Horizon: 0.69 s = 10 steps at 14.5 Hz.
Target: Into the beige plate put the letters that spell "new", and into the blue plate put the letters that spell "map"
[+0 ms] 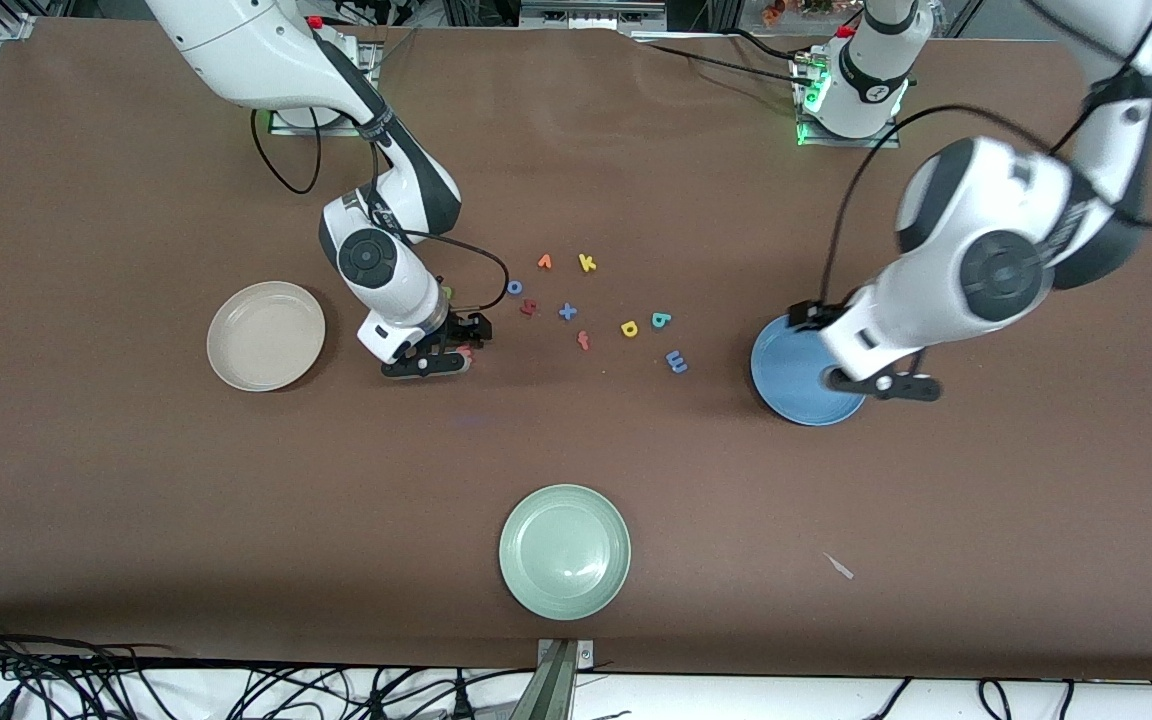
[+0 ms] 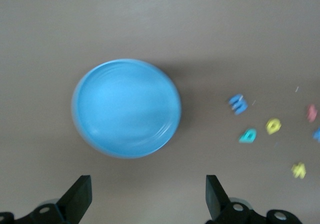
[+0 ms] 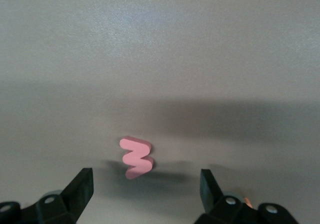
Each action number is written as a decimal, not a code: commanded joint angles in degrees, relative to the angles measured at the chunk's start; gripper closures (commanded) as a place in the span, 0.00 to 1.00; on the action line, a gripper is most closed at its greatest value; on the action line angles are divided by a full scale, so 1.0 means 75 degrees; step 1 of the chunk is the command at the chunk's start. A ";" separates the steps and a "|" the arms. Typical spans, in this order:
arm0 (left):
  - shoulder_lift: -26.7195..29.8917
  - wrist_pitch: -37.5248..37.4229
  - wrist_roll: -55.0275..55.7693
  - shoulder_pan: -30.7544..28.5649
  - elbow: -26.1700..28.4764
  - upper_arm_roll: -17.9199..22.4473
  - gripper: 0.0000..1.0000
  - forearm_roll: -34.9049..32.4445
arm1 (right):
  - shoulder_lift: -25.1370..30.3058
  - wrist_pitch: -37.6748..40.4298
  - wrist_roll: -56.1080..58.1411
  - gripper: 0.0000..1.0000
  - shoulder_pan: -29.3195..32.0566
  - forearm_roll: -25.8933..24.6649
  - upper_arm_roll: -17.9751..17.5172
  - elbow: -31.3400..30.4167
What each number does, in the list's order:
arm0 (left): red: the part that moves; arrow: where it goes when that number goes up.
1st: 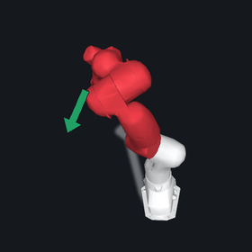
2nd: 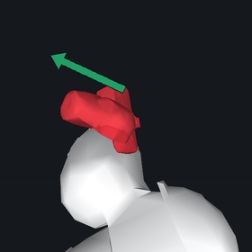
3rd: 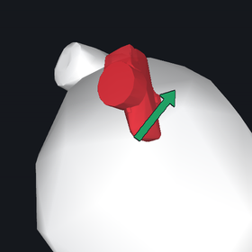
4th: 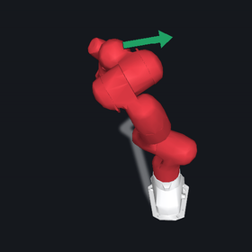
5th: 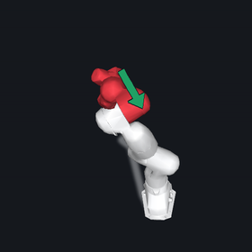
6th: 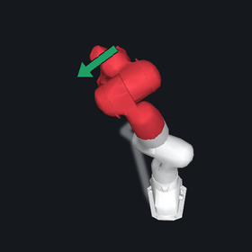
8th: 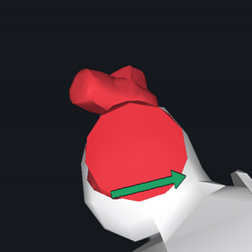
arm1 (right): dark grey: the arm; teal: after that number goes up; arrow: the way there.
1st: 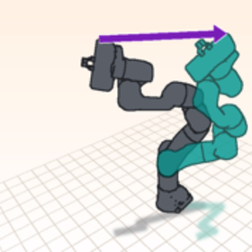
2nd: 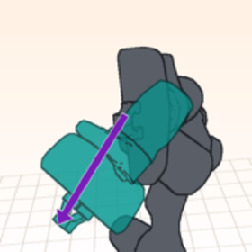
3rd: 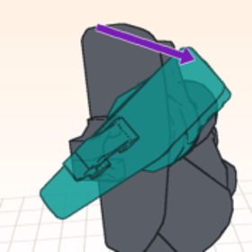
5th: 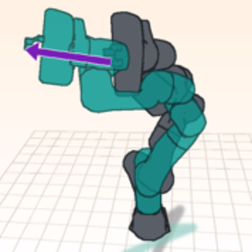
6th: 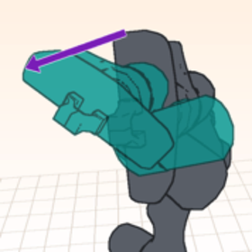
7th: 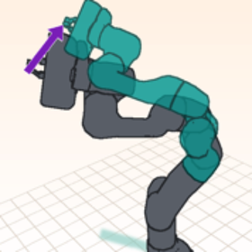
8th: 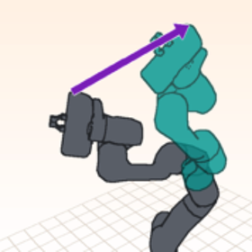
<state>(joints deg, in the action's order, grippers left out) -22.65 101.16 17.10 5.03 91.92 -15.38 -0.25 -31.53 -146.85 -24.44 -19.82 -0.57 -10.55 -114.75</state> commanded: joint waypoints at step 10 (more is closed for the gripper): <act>-0.2452 0.2801 0.5184 0.1756 -0.0256 0.0082 0.00 0.0081 | -0.0343 -0.0073 -0.0151 0.50 -0.0041 -0.0182 0.0000 0.0370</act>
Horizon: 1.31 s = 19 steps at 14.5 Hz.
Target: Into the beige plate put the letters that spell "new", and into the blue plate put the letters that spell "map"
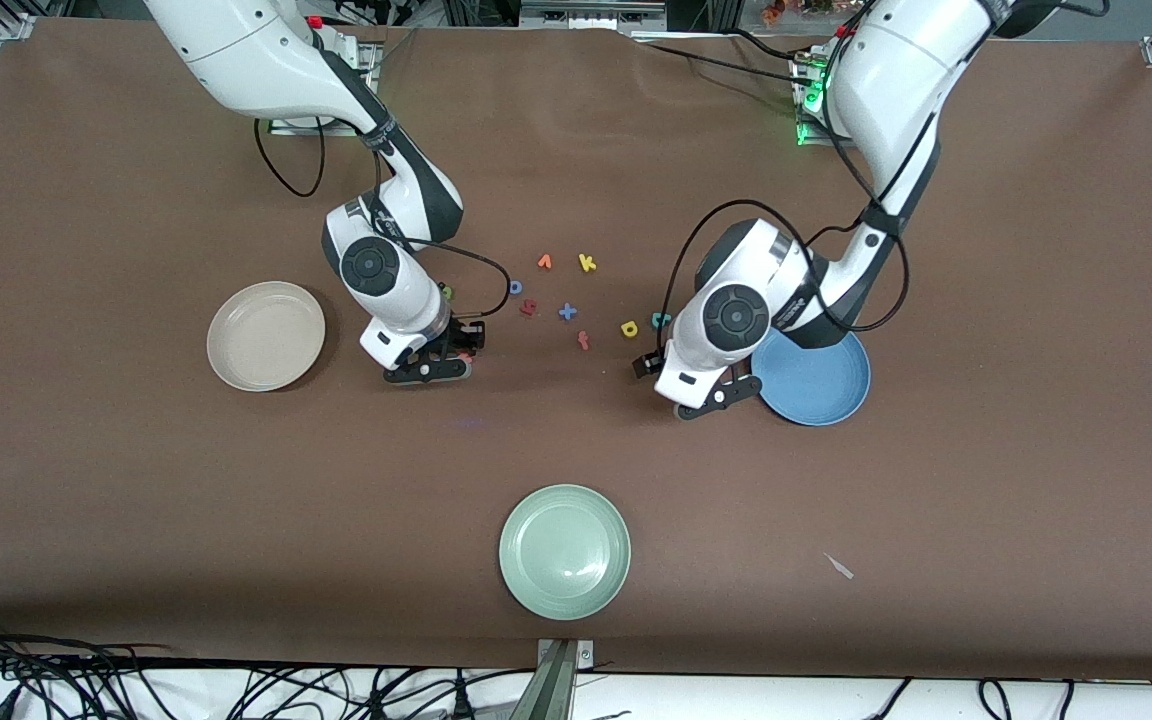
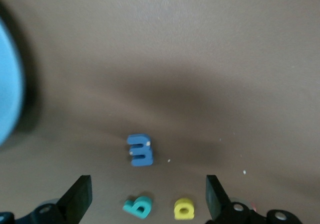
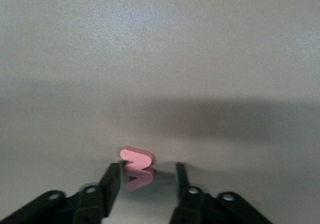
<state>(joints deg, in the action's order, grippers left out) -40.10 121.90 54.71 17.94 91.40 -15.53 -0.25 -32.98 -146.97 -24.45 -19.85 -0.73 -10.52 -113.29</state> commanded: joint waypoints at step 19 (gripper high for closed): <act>0.0223 -0.0921 -0.0541 -0.0129 -0.0268 0.0113 1.00 -0.1056 | 0.0634 0.2835 0.0865 0.89 -0.0037 -0.0325 0.0592 0.0985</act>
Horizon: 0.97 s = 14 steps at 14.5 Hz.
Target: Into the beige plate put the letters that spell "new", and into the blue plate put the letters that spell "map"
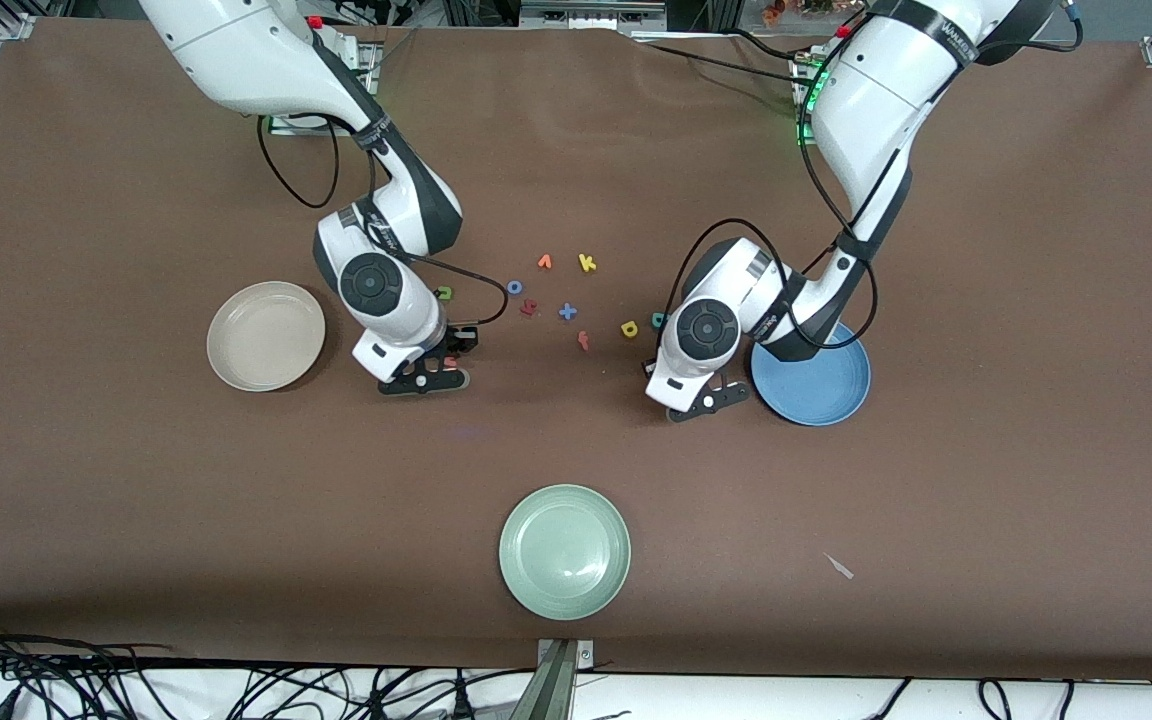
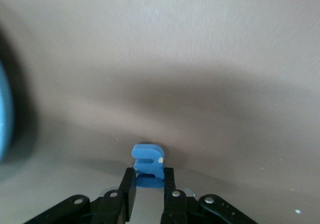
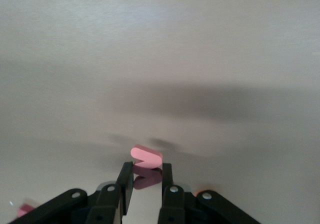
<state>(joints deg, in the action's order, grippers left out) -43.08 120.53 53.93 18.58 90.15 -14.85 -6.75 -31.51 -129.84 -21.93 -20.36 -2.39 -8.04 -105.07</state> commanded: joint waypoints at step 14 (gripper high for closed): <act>0.0705 -0.1704 -0.4284 -0.1939 0.0147 -0.0035 0.00 -0.0121 | 0.2104 0.0029 0.4470 0.87 0.0032 -0.0033 0.3005 -0.2842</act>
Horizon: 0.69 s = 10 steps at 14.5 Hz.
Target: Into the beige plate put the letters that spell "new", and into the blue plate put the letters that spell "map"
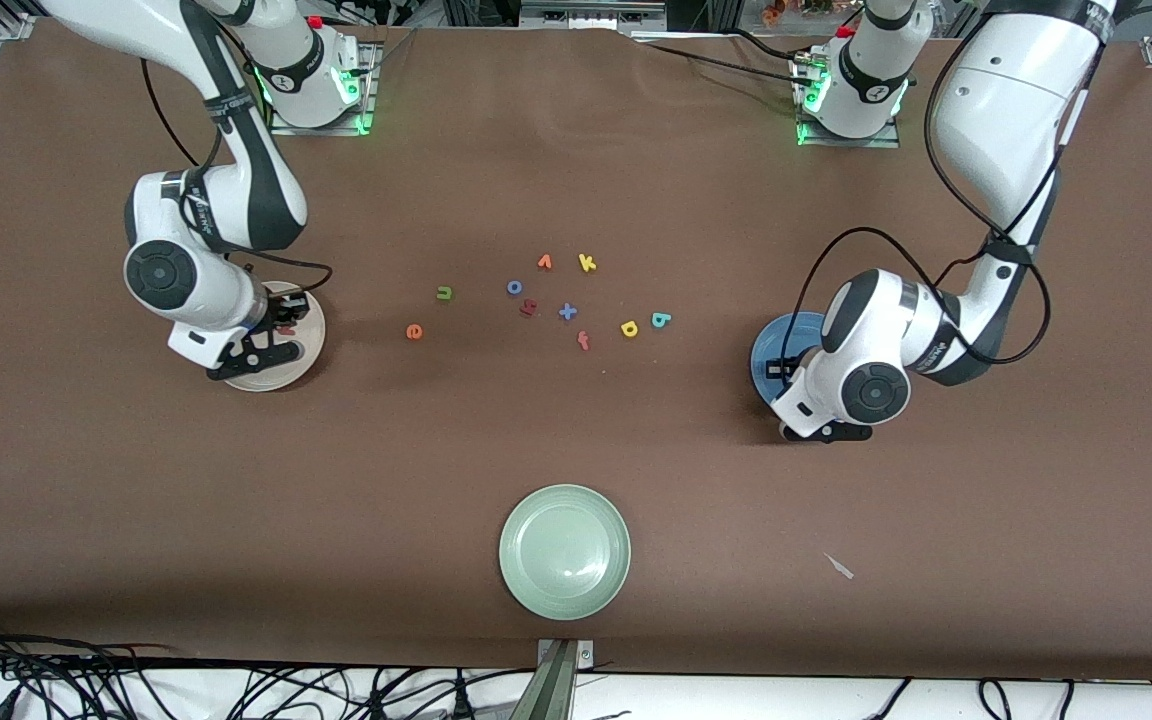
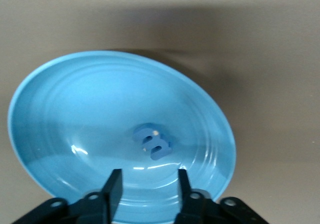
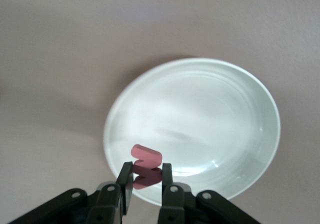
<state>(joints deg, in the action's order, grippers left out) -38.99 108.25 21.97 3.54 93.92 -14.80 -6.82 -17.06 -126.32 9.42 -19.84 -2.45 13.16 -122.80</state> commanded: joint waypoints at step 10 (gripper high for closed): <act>0.0009 -0.0360 0.0445 0.1495 -0.0511 -0.0921 0.00 0.0147 | 0.0141 -0.0184 -0.0503 0.00 -0.0096 0.1100 -0.0393 -0.0162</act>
<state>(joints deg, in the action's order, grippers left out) -37.57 106.15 23.67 10.70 89.14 -22.24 -6.36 -16.81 -128.50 9.24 -20.10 4.26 12.18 -124.44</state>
